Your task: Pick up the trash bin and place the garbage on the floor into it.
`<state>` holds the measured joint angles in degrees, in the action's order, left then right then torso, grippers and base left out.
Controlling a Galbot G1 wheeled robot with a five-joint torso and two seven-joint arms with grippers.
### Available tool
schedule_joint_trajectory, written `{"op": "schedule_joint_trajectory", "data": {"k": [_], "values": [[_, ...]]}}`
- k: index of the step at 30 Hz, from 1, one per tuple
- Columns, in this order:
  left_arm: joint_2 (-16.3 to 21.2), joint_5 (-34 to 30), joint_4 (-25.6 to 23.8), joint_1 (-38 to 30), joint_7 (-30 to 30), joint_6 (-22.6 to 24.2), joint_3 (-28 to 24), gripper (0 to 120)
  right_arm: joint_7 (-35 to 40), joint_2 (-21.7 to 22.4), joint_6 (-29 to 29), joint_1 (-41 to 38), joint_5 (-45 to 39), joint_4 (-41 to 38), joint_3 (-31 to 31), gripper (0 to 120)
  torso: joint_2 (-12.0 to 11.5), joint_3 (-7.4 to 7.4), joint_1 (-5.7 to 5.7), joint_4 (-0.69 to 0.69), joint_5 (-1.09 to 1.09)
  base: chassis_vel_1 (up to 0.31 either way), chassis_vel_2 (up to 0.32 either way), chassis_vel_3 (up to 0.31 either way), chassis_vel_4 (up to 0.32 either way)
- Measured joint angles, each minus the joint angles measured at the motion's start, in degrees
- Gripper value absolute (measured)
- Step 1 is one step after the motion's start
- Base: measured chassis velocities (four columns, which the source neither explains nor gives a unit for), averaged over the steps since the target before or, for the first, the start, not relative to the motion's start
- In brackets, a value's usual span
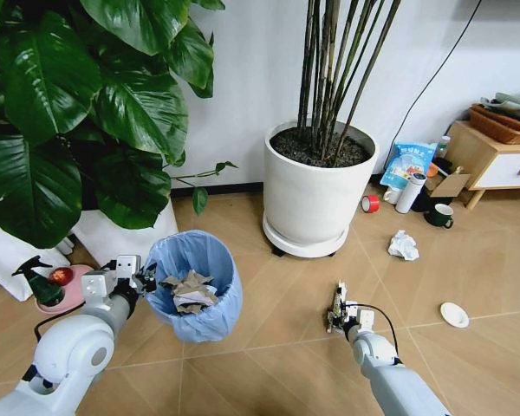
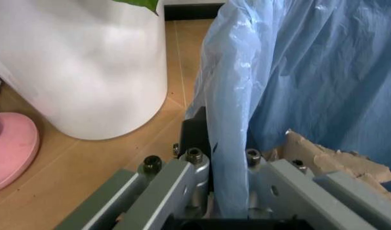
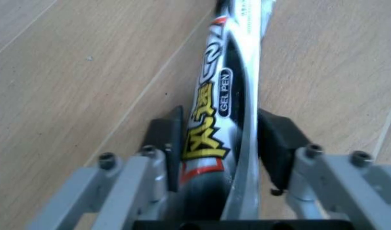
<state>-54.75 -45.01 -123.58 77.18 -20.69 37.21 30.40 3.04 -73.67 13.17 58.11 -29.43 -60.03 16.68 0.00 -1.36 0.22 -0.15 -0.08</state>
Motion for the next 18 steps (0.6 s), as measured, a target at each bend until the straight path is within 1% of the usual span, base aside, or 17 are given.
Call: {"op": "schedule_joint_trajectory", "data": {"k": [2, 3, 5, 6, 8, 10, 11, 12, 13, 14, 15, 16, 17, 18], "values": [[-0.1, 0.0, 0.0, 0.0, 0.0, 0.0, -0.1, 0, -0.1, -0.1, -0.3, 0.0, 0.2, 0.1, 0.0, 23, 0.0, 0.00, 0.00, 0.01, 0.02, 0.000, 0.000, 0.000, 0.000], [-0.1, 0.0, 0.0, 0.0, 0.0, 0.0, -0.1, 0, -0.1, -0.1, -0.3, 0.0, 0.2, 0.1, 0.0, 23, 0.0, 0.00, 0.00, 0.01, 0.02, 0.000, 0.000, 0.000, 0.000], [-0.2, 0.1, 0.0, -0.1, 0.0, 0.0, -0.1, 0, -0.1, -0.1, -0.5, 0.0, 0.2, 0.1, -0.1, 16, 0.0, -0.01, 0.00, 0.02, 0.03, 0.000, 0.000, 0.000, 0.000], [-0.2, 0.1, 0.0, -0.1, 0.0, 0.0, -0.1, 0, -0.1, -0.1, -0.5, 0.0, 0.2, 0.1, -0.1, 16, 0.0, -0.01, 0.00, 0.02, 0.03, 0.000, 0.000, 0.000, 0.000], [-0.3, 0.1, 0.0, -0.1, 0.0, 0.0, -0.1, 0, -0.1, 0.0, -0.9, 0.1, 0.6, -0.5, -0.1, 10, 0.0, -0.01, 0.00, 0.02, 0.04, 0.000, 0.000, 0.000, 0.000], [-0.3, 0.1, 0.0, 0.0, 0.0, 0.0, -0.1, 0, -0.2, 0.4, -0.9, 0.7, 0.9, -2.6, -0.3, 6, 0.0, -0.03, 0.01, 0.03, 0.14, 0.000, 0.000, 0.000, 0.000], [-0.3, 0.1, 0.0, 0.0, 0.0, 0.0, -0.1, 0, -0.2, 0.4, -0.9, 0.7, 0.9, -2.6, -0.3, 6, 0.0, -0.03, 0.01, 0.03, 0.14, 0.000, 0.000, 0.000, 0.000], [-0.3, 0.1, 0.0, 0.0, 0.0, 0.0, -0.1, 0, -0.2, 1.1, -1.0, 1.1, 1.2, -5.2, -0.3, 5, 0.0, -0.04, 0.01, 0.03, 0.15, 0.000, 0.000, 0.000, 0.000], [-0.4, 0.1, 0.0, 0.1, 0.0, 0.0, -0.1, 0, -0.3, 2.0, -1.0, 1.7, 1.3, -8.2, -0.3, 5, 0.0, -0.02, 0.01, 0.04, 0.06, 0.000, 0.000, 0.000, 0.000], [-0.4, 0.1, 0.0, 0.1, 0.0, 0.0, -0.1, 0, -0.5, 3.0, -0.9, 2.3, 1.3, -11.3, -0.4, 5, 0.0, -0.02, 0.01, 0.04, 0.03, 0.000, 0.000, 0.000, 0.000], [-0.4, 0.1, 0.0, 0.1, 0.0, 0.0, -0.1, 0, -0.5, 3.0, -0.9, 2.3, 1.3, -11.3, -0.4, 5, 0.0, -0.02, 0.01, 0.04, 0.03, 0.000, 0.000, 0.000, 0.000], [-0.4, 0.1, 0.0, 0.1, 0.0, 0.0, -0.1, 0, -0.7, 3.7, -0.7, 2.8, 1.3, -13.4, -0.6, 5, 0.0, -0.02, 0.01, 0.04, 0.05, 0.000, 0.000, 0.000, 0.000], [-0.5, 0.1, 0.1, 0.0, -0.1, 0.0, -0.1, 0, -1.3, 5.0, -0.2, 3.4, 1.3, -17.2, -0.9, 5, 0.0, -0.03, 0.01, 0.03, 0.11, 0.000, 0.000, 0.000, 0.000], [-0.5, 0.1, 0.1, 0.0, -0.1, 0.0, -0.2, 0, -1.6, 6.1, 0.3, 3.9, 1.2, -20.1, -1.1, 5, 0.0, -0.02, 0.01, 0.03, 0.07, 0.000, 0.000, 0.000, 0.000]]}}
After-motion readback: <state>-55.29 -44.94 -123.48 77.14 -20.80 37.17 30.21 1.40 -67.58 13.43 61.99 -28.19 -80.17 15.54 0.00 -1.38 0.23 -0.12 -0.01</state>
